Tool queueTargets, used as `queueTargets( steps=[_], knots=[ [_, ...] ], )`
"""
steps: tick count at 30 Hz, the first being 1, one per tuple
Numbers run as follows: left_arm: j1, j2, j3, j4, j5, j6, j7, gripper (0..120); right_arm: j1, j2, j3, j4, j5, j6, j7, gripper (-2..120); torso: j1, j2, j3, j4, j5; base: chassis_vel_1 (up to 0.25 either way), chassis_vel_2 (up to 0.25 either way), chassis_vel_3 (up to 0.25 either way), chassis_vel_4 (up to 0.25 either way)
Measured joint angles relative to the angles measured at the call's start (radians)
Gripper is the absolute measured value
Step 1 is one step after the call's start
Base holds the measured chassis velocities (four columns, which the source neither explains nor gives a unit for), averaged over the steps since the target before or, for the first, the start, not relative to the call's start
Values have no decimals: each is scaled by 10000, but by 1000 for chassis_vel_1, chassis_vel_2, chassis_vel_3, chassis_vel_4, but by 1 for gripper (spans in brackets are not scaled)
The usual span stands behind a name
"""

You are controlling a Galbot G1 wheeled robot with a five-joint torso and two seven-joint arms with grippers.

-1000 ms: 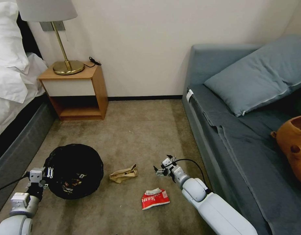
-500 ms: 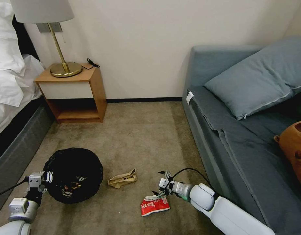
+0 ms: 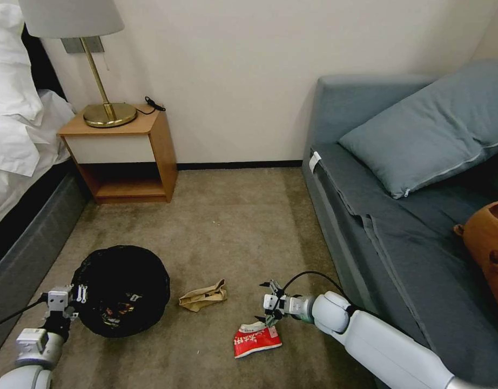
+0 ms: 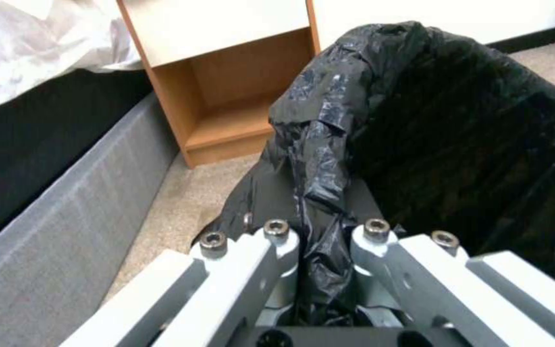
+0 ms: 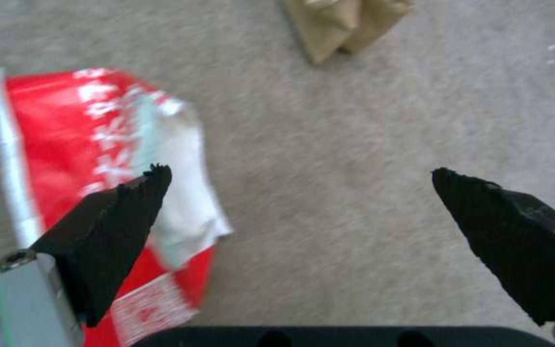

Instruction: Pick up the trash bin, then pick up the garbage on the floor and place it into the trash bin.

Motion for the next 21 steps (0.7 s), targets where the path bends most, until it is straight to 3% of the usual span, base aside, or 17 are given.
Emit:
queueTargets(
  steps=[7, 21],
  knots=[
    [-21, -275, 26, 7, 228, -55, -5, 4, -467, -120, 82, -34, -473, 321, -154, 100, -1, 1, -1, -1, 5, 0, 0, 0, 0],
    [103, -433, -15, 200, 198, -330, 61, 4, -507, 1114, 185, -2094, -1084, 782, 99, 100, -1, 2, -1, 0, 3, 0, 0, 0, 0]
  ],
)
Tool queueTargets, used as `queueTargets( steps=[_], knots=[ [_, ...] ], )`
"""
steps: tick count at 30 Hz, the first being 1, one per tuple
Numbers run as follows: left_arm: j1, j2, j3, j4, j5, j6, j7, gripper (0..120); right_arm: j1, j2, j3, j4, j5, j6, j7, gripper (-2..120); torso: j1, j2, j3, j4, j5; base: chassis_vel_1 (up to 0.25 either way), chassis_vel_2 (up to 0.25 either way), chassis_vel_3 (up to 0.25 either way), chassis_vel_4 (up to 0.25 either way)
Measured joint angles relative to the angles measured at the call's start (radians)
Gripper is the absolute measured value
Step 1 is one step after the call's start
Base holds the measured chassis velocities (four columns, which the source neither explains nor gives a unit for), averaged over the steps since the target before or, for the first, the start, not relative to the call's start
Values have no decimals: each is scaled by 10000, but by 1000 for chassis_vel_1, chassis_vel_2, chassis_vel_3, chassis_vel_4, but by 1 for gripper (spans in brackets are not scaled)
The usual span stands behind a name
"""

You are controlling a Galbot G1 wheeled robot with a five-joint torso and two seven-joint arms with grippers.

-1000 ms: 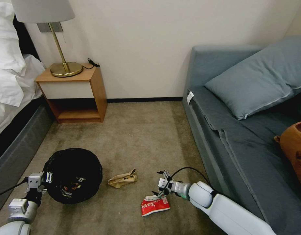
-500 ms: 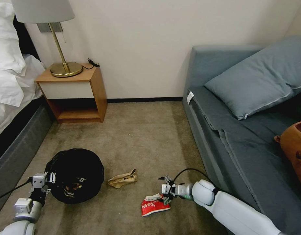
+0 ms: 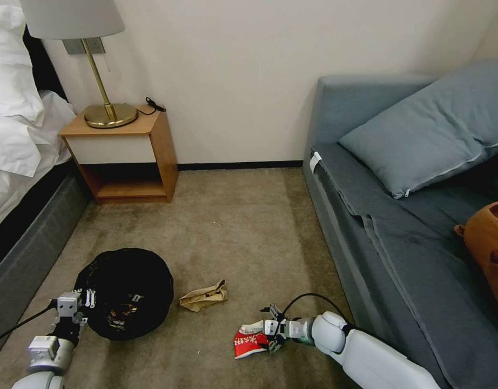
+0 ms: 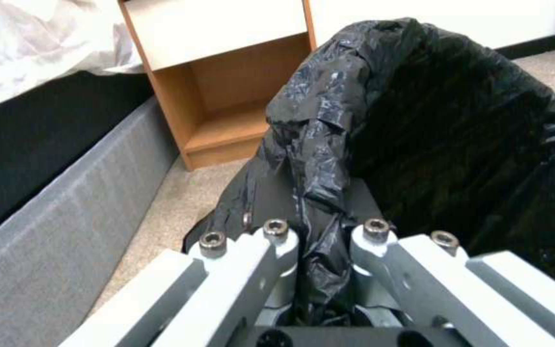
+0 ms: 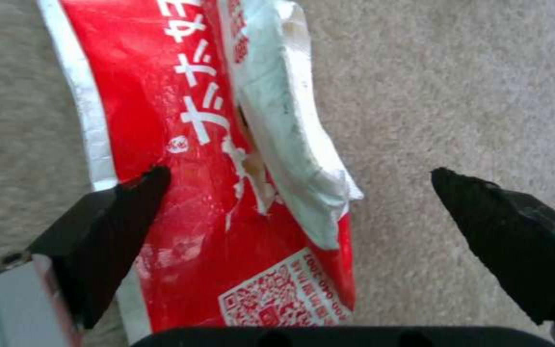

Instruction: Pick up the trash bin, then pick up the garbage on the floor and place it into the trash bin.

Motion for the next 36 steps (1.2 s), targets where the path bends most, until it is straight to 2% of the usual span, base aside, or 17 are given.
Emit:
queueTargets(
  steps=[3, 4, 7, 9, 13, 15, 19, 21, 24, 25, 27, 28, 30, 31, 32, 34, 36],
  knots=[
    [-1, 44, -5, 61, -26, -27, 6, 4, 154, 120, 52, -306, -48, 35, 1, 99, 0, 0, 0, 1, -1, 0, 0, 0, 0],
    [-19, 62, -6, 95, -30, -39, 10, 4, 243, 195, 88, -479, -76, 58, -2, 95, -1, 1, 0, 1, -3, 0, 0, 0, 0],
    [-42, 71, 8, 114, -30, -40, 15, 4, 292, 257, 126, -609, -105, 87, -10, 92, -1, 3, 0, 0, -5, 0, 0, 0, 0],
    [-80, 73, 50, 127, -30, -40, 24, 4, 319, 325, 174, -764, -174, 171, -43, 83, 0, 4, -1, -3, -10, 0, 0, 0, 0],
    [-103, 77, 73, 132, -30, -40, 29, 4, 364, 349, 183, -777, -191, 181, -77, 76, -1, 3, 0, -2, -4, 0, 0, 0, 0],
    [-125, 89, 84, 161, -30, -41, 32, 4, 490, 412, 203, -846, -192, 192, -99, 67, -1, 0, 1, 1, 1, 0, 0, 0, 0],
    [-126, 107, 89, 175, -33, -43, 32, 4, 564, 440, 231, -893, -185, 201, -97, 58, 0, -2, 2, 3, 1, 0, 0, 0, 0],
    [-118, 134, 87, 193, -57, -64, 33, 4, 570, 426, 264, -904, -175, 245, -99, 46, 0, -3, 2, 2, -1, 0, 0, 0, 0],
    [-116, 138, 86, 197, -60, -66, 33, 4, 569, 420, 271, -904, -175, 253, -103, 44, 0, -3, 2, 1, -1, 0, 0, 0, 0],
    [-107, 149, 82, 198, -71, -70, 33, 4, 566, 410, 295, -905, -174, 280, -127, 36, -1, -3, 2, 0, -3, 0, 0, 0, 0],
    [-104, 152, 81, 198, -76, -72, 33, 4, 564, 408, 303, -905, -171, 293, -141, 33, 0, -3, 2, 1, -4, 0, 0, 0, 0],
    [-93, 163, 78, 198, -93, -76, 34, 4, 563, 402, 327, -905, -157, 315, -165, 24, 0, -3, 2, 0, -4, 0, 0, 0, 0],
    [-92, 164, 77, 199, -95, -77, 33, 4, 562, 401, 330, -904, -155, 316, -167, 24, 0, -3, 3, 1, -5, 0, 0, 0, 0],
    [-82, 173, 75, 199, -104, -80, 34, 4, 570, 387, 356, -880, -117, 330, -195, 10, 0, -3, 2, 0, -4, 0, 0, 0, 0],
    [-82, 173, 75, 199, -104, -80, 34, 4, 570, 387, 356, -880, -117, 330, -195, 10, 0, -3, 2, 0, -4, 0, 0, 0, 0],
    [-77, 173, 75, 191, -106, -83, 36, 4, 620, 366, 374, -816, -35, 332, -229, 1, 0, -3, 3, 0, -4, 0, 0, 0, 0],
    [-75, 163, 80, 174, -105, -83, 38, 4, 678, 338, 389, -765, 17, 332, -239, 0, 0, -3, 3, 1, -4, 0, 0, 0, 0]
  ],
)
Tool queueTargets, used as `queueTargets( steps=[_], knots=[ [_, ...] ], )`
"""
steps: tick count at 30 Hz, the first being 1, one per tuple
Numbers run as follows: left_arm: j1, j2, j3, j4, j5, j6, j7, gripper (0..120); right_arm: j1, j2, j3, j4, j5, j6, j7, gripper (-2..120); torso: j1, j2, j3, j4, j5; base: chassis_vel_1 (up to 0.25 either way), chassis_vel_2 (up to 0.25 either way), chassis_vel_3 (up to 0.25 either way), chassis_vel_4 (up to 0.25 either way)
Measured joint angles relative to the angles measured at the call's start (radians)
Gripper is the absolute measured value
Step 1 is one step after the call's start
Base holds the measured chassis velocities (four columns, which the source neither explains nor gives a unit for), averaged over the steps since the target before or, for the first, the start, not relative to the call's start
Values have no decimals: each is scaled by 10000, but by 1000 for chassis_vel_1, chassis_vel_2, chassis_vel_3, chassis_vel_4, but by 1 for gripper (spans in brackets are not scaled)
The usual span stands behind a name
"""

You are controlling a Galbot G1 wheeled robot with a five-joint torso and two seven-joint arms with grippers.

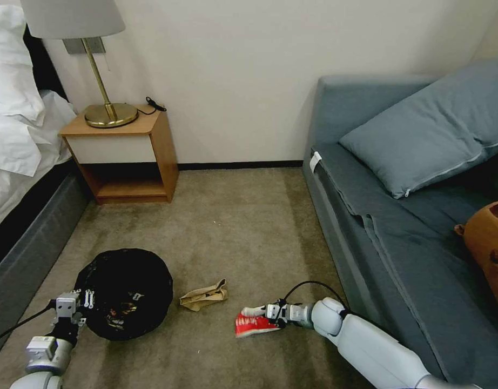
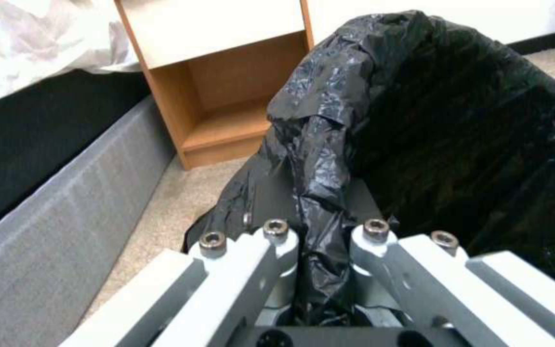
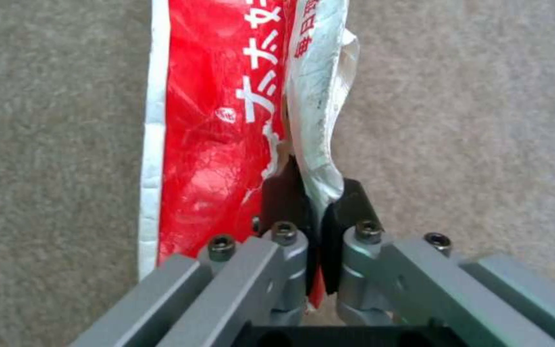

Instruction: Pick up the trash bin, then pick up the garbage on the floor and place it into the trash bin.

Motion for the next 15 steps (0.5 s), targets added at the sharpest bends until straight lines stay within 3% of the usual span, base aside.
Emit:
queueTargets(
  steps=[7, 15],
  knots=[
    [-10, -18, 49, -185, 37, 140, 6, 4, 298, -335, 207, 233, 208, 108, -89, 0, 0, 0, 0, -2, -2, 0, 0, 0, 0],
    [-29, 12, 147, -452, 50, 409, -23, 4, 1252, -775, 243, 937, -355, 326, -36, 0, 0, -1, 1, -2, -3, 0, 0, 0, 0]
  ],
)
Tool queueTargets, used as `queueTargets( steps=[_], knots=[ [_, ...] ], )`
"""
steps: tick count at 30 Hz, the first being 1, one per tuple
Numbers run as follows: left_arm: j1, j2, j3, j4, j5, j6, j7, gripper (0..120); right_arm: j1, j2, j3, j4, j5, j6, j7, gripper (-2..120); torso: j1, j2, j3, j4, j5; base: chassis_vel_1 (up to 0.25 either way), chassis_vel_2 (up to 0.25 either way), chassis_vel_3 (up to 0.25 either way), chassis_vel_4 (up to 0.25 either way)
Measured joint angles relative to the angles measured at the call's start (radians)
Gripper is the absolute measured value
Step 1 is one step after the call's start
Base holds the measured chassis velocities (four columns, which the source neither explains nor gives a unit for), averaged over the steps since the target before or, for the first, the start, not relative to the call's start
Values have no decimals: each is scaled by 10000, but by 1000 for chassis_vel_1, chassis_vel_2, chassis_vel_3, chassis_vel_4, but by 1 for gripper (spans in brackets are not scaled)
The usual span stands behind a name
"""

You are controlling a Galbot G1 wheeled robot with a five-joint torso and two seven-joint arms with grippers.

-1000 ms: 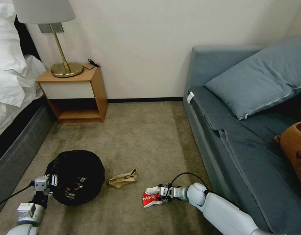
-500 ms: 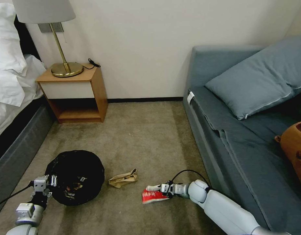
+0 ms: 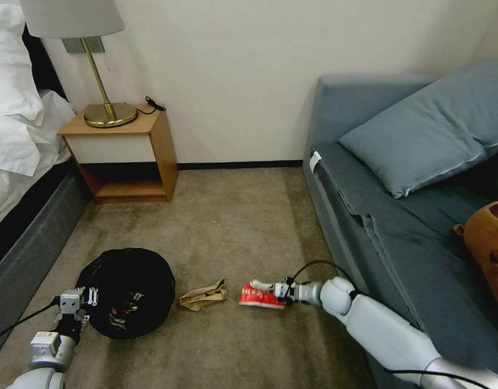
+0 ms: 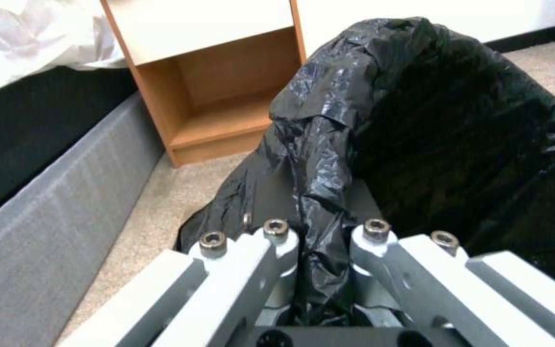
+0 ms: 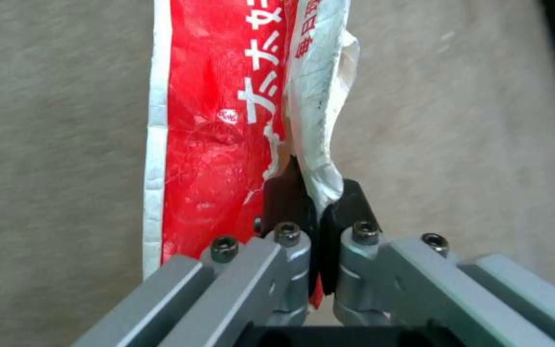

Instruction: Pick up the trash bin, then pick up the garbage on the floor and place it into the trash bin.

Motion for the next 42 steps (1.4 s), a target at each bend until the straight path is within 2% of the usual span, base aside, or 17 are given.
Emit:
queueTargets(
  steps=[8, 14, 21, 27, 32, 33, 36, 42],
  knots=[
    [-66, 64, 62, -256, 11, 207, -1, 4, 723, -297, -359, 1403, 153, -179, 0, 0, 0, 0, -1, 1, 0, 0, 0, 0, 0],
    [-110, 61, 129, -562, 78, 402, -97, 4, 1546, -425, -1011, 2558, 1410, -705, -35, 0, 0, 0, -1, 1, 3, 0, 0, 0, 0],
    [-174, -39, 243, -724, 223, 535, -180, 4, 2412, -245, -1726, 3199, 2450, -1125, -76, 0, 0, 2, -1, 0, 3, 0, 0, 0, 0],
    [-275, -185, 349, -751, 394, 589, -219, 4, 3451, 310, -2677, 3362, 3227, -1373, -51, 0, 0, 2, -1, 1, 2, 0, 0, 0, 0],
    [-421, -302, 430, -609, 532, 589, -227, 4, 4153, 1497, -3521, 2923, 3927, -1535, 101, 0, 0, 1, -2, 3, 2, 0, 0, 0, 0],
    [-421, -302, 430, -609, 532, 589, -227, 4, 4153, 1497, -3521, 2923, 3927, -1535, 101, 0, 0, 1, -2, 3, 2, 0, 0, 0, 0],
    [-565, -340, 510, -551, 579, 605, -277, 4, 4319, 2312, -3992, 2394, 4582, -1445, 246, 0, 0, 1, -2, 3, 1, 0, 0, 0, 0],
    [-708, -319, 574, -567, 601, 740, -341, 4, 4113, 2921, -4256, 1782, 4584, -1370, 500, 0, 0, 2, -2, 1, 2, 0, 0, 0, 0]
  ],
)
